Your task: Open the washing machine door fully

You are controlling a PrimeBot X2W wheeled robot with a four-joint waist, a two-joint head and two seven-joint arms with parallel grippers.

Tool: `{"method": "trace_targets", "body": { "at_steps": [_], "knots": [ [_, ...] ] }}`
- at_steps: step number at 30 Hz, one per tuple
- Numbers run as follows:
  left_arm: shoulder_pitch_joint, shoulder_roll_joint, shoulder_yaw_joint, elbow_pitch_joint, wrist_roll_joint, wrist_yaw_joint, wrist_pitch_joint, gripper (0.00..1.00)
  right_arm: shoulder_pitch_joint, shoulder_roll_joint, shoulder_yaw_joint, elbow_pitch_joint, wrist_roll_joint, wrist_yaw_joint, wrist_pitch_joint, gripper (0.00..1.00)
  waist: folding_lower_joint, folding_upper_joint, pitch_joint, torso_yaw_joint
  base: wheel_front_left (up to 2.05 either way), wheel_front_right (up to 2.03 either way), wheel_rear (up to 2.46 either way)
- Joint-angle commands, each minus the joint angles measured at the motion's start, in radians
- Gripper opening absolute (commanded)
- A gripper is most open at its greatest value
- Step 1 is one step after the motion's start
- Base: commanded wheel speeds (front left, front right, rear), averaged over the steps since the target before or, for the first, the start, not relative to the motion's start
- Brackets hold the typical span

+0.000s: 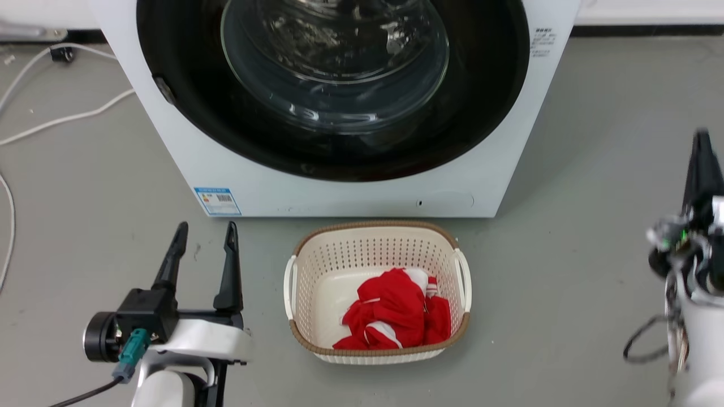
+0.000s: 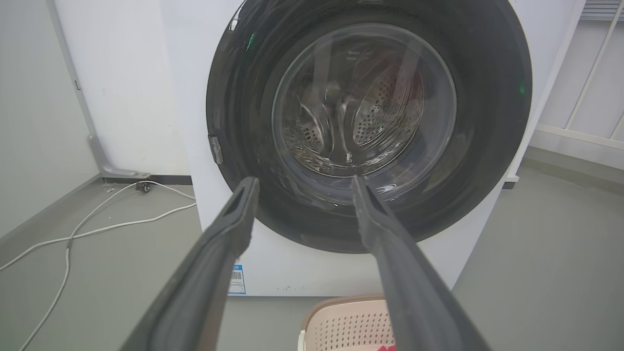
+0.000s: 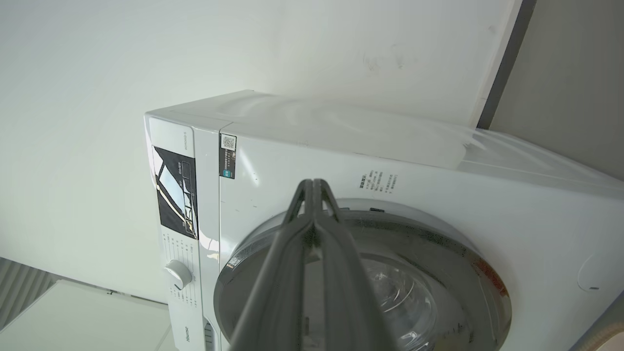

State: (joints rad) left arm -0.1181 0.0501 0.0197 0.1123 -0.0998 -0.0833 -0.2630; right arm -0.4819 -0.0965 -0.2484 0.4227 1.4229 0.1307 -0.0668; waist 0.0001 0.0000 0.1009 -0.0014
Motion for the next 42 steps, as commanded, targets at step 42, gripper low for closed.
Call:
{"method": "trace_targets", "body": {
  "at_steps": [42],
  "knots": [
    [-0.221, 0.018, 0.042, -0.096, 0.034, -0.044, -0.003, 1.0, -1.026, 0.011, 0.287, 0.704, -0.433, 0.0, 0.448, 0.0, -0.0001, 0.0, 0.361, 0.004, 0.0, 0.0, 0.0]
  ]
}}
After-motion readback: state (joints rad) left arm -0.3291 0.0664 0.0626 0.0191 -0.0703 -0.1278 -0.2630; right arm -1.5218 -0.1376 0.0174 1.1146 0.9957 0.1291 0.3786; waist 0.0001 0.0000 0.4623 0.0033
